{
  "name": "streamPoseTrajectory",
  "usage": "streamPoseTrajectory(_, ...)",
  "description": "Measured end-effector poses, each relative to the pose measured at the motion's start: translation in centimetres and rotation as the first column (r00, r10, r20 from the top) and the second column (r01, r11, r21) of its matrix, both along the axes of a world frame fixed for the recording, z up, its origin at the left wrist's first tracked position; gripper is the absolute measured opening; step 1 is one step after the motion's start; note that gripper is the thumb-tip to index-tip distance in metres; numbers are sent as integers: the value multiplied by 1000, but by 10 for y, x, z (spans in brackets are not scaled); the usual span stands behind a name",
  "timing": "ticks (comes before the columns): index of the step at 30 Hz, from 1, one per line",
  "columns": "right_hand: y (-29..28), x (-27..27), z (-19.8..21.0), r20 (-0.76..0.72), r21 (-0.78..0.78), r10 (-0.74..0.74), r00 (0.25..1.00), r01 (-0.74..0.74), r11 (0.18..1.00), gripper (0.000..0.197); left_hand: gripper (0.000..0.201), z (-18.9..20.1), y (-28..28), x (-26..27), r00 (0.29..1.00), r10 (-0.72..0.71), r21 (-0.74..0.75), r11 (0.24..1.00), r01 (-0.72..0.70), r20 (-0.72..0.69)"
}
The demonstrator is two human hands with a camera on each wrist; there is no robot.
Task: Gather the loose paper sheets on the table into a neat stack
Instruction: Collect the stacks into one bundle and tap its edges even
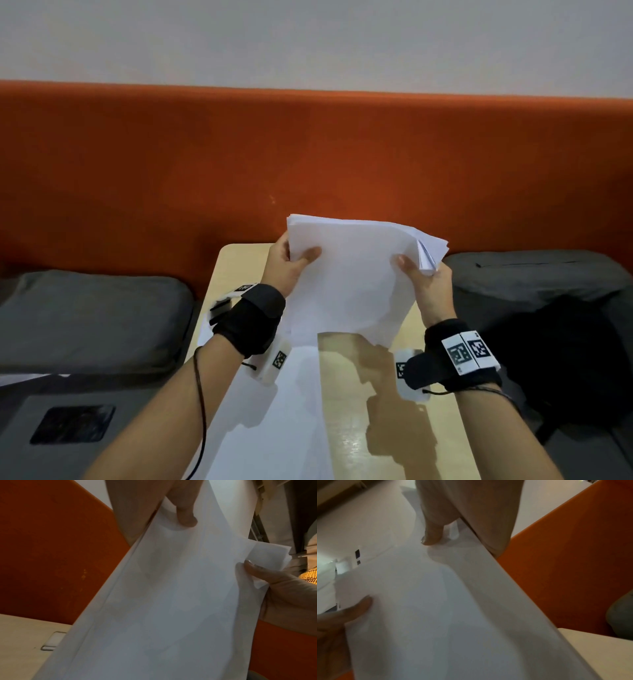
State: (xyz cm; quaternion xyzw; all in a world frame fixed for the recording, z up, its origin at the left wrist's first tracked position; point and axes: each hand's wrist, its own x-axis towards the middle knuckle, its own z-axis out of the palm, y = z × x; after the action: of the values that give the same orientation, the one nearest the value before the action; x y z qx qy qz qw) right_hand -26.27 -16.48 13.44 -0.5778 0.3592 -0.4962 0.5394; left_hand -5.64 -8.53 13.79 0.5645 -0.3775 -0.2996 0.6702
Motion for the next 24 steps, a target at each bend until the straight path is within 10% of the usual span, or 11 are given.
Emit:
streamPoseTrajectory(16, 18, 25, 53, 154, -247, 84, 985, -44, 968, 16, 7, 24, 11, 34, 988, 123, -127, 983, -134, -96)
streamPoseTrajectory(19, 24, 38, 63, 137, -280, 36, 990, 4, 960, 69, 4, 27, 17, 37, 986, 115, -156, 979, -133, -121)
streamPoseTrajectory(24, 22, 47, 71, 132, -315, 45, 990, -1, 949, 53, 9, 28, 24, 41, 980, 143, -167, 972, -166, -142)
